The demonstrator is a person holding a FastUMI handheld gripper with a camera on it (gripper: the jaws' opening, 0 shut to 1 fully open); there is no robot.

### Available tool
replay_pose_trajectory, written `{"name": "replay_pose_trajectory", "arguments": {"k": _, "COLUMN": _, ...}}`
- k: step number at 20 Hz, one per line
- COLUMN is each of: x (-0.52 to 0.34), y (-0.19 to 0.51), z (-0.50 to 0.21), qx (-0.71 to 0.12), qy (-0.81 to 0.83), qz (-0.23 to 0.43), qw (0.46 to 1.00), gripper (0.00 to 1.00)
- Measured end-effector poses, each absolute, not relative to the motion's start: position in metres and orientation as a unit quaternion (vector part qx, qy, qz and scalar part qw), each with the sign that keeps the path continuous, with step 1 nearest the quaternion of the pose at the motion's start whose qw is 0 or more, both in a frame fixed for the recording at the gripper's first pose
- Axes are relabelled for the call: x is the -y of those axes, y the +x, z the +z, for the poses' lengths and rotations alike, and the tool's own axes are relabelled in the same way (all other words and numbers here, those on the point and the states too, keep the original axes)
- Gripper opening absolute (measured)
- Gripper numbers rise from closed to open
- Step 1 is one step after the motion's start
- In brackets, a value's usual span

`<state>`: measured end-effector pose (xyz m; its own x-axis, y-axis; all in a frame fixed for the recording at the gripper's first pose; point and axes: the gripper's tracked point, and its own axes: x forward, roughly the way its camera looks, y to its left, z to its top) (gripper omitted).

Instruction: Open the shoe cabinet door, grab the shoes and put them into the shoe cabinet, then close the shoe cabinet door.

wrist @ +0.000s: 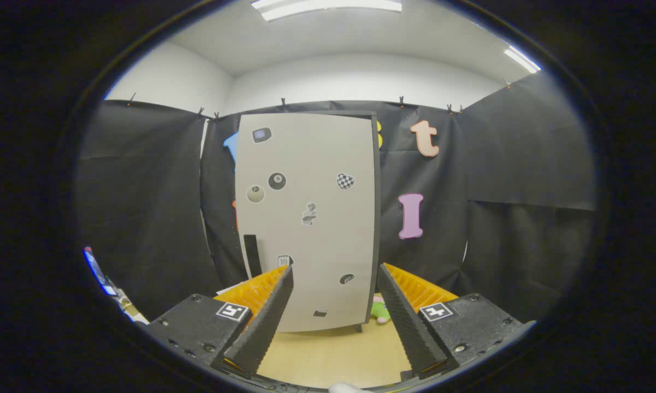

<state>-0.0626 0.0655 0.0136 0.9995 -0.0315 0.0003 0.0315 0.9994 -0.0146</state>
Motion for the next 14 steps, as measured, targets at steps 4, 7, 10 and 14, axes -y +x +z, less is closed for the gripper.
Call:
{"name": "replay_pose_trajectory", "arguments": {"k": 4, "x": -0.064, "y": -0.064, "z": 0.014, "qx": -0.001, "qy": -0.001, "qz": -0.014, "qw": 1.0, "gripper": 0.99}}
{"name": "replay_pose_trajectory", "arguments": {"k": 7, "x": -0.06, "y": -0.067, "z": 0.017, "qx": 0.002, "qy": 0.0, "qz": -0.019, "qw": 1.0, "gripper": 0.99}}
{"name": "replay_pose_trajectory", "arguments": {"k": 10, "x": -0.057, "y": -0.069, "z": 0.017, "qx": 0.002, "qy": 0.001, "qz": -0.022, "qw": 1.0, "gripper": 0.99}}
{"name": "replay_pose_trajectory", "arguments": {"k": 14, "x": -0.052, "y": -0.069, "z": 0.018, "qx": 0.004, "qy": 0.005, "qz": -0.025, "qw": 1.0, "gripper": 0.98}}
